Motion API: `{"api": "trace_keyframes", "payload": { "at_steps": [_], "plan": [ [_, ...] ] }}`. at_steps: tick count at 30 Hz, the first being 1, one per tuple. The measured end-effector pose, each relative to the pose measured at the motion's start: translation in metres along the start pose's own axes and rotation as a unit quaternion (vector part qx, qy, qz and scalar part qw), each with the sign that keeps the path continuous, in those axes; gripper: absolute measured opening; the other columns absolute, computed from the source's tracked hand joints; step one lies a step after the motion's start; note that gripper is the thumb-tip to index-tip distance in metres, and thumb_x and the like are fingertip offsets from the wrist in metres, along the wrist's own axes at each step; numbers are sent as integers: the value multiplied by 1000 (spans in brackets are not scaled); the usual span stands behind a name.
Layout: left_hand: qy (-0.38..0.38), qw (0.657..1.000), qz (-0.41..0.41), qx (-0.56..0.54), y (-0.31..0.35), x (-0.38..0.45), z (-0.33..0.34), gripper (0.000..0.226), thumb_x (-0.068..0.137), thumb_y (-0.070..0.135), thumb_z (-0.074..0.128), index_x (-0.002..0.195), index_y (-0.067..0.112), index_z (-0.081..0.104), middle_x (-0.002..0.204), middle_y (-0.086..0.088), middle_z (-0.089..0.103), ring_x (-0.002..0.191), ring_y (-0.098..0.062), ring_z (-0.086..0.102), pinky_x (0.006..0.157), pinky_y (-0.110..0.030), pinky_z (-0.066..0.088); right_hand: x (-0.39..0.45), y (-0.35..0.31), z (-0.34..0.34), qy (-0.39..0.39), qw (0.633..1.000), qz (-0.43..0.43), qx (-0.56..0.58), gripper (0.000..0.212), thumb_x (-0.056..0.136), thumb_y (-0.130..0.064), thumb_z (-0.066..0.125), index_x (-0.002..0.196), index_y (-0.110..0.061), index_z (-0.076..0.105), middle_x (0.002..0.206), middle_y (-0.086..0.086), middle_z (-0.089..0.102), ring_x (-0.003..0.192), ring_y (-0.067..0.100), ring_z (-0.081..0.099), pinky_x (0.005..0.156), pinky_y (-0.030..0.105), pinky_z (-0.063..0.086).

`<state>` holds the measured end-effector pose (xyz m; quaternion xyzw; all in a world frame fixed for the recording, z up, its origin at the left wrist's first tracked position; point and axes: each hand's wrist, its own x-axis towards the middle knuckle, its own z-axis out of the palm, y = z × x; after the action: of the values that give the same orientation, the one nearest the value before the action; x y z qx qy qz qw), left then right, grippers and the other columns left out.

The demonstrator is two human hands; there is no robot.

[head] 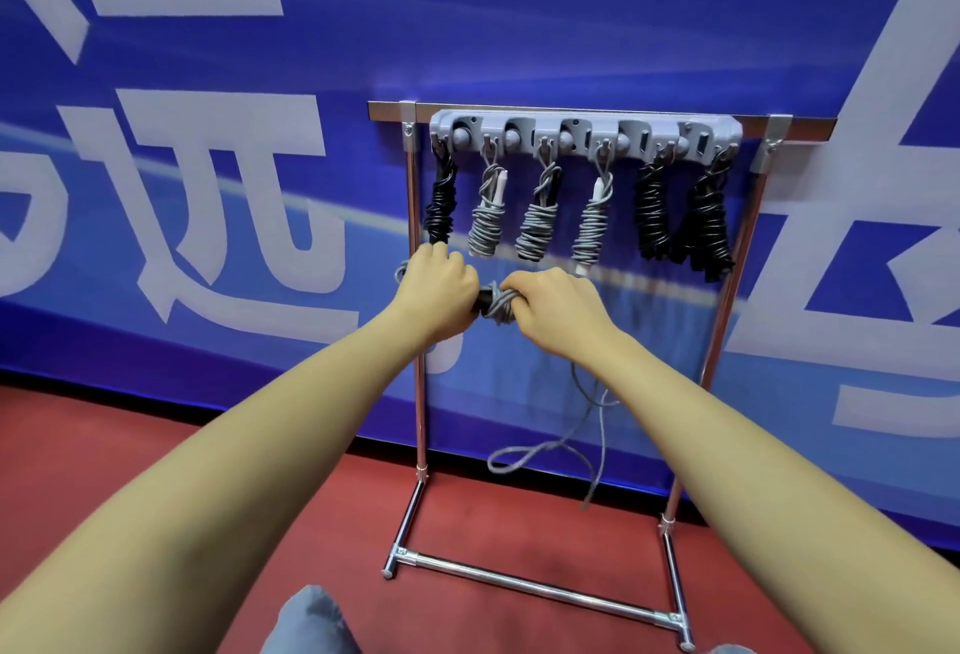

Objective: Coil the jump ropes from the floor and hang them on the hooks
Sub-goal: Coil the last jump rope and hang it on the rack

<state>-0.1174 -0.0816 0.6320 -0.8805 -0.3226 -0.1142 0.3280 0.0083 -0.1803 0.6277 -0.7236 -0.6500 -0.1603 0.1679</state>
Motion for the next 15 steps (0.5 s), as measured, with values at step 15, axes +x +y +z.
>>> {"api": "trace_keyframes", "payload": {
  "at_steps": [15],
  "plan": [
    [163,966,200,-10,-9,-7,1,18,52,0,51,44,14,43,37,-1,38,37,-20,23,49,-22,15,22,1,-3,-9,973,116,199,19,80,-15,63,87,-22,47,78,-4,57,80,24,54,64,34,38]
  ]
}}
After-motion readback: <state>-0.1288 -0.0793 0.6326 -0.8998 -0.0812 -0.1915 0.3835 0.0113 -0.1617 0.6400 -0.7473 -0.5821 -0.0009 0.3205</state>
